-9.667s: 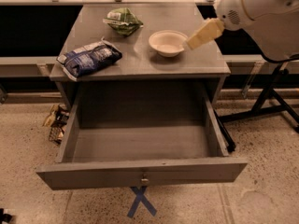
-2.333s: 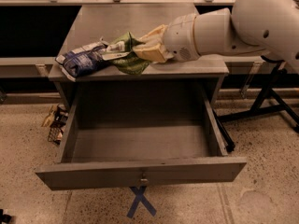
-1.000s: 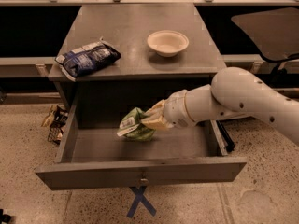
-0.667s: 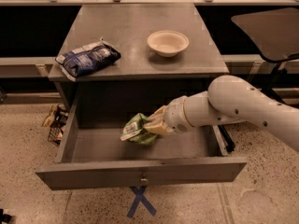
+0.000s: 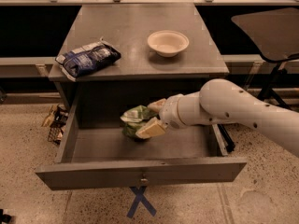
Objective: Place green jalapeno chip bag into top drawer
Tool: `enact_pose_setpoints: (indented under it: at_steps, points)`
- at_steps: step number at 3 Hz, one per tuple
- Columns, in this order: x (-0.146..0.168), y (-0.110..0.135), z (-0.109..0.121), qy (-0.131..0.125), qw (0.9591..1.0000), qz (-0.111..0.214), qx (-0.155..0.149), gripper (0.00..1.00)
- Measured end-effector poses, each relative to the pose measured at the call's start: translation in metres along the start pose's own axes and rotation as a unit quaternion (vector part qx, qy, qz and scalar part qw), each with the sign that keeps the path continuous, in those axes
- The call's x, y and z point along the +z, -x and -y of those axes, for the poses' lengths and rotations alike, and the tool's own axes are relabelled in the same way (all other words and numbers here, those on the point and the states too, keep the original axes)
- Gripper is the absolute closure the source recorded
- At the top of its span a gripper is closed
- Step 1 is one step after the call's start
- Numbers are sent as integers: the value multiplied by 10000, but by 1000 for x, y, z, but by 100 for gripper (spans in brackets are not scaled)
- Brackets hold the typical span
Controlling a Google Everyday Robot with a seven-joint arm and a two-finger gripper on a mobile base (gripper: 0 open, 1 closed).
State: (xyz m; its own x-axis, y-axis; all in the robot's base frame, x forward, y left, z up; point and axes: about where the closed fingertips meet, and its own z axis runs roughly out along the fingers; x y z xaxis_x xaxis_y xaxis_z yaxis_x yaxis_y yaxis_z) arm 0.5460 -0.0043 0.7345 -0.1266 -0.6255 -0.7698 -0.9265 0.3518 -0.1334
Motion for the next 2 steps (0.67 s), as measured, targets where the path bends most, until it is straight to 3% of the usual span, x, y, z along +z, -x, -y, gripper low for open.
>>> enact_pose_setpoints:
  at_steps: [1,2]
  points:
    - [-11,15,14,-310,9994,27,162,0]
    - [-35,28,18,-694,9966,127,426,15]
